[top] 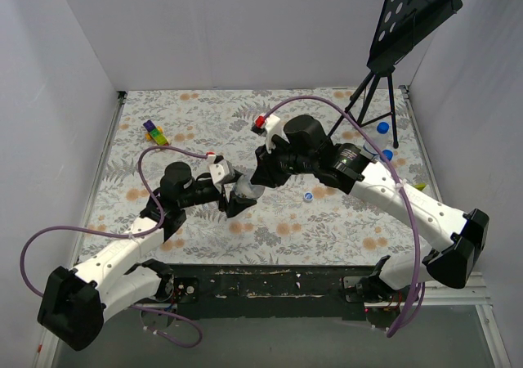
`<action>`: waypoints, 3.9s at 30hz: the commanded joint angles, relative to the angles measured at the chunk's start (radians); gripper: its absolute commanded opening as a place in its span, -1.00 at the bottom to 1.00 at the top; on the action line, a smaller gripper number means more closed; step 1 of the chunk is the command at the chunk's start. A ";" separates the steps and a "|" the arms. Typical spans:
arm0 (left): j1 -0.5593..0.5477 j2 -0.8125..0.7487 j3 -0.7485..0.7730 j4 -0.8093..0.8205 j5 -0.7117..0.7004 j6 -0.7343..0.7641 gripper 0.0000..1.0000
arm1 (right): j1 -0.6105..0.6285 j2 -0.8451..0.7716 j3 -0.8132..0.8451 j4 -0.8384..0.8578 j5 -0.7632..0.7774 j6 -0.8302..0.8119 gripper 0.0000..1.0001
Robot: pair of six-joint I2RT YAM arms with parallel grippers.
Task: Screw on the bottle caps
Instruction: Pick up the plastic bottle at the center of the board, then screw the bottle cap onto the plastic bottle.
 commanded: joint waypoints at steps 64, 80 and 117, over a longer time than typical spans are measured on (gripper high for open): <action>-0.006 -0.167 -0.025 -0.017 -0.449 -0.110 -0.79 | -0.302 0.395 -0.195 -0.089 0.328 -0.070 -0.06; -0.004 -0.148 -0.024 -0.019 -0.437 -0.105 -0.83 | -0.305 0.429 -0.180 -0.097 0.301 -0.085 -0.12; -0.004 -0.133 -0.024 -0.036 -0.396 -0.067 -0.86 | -0.305 0.400 -0.146 -0.138 0.272 -0.124 -0.52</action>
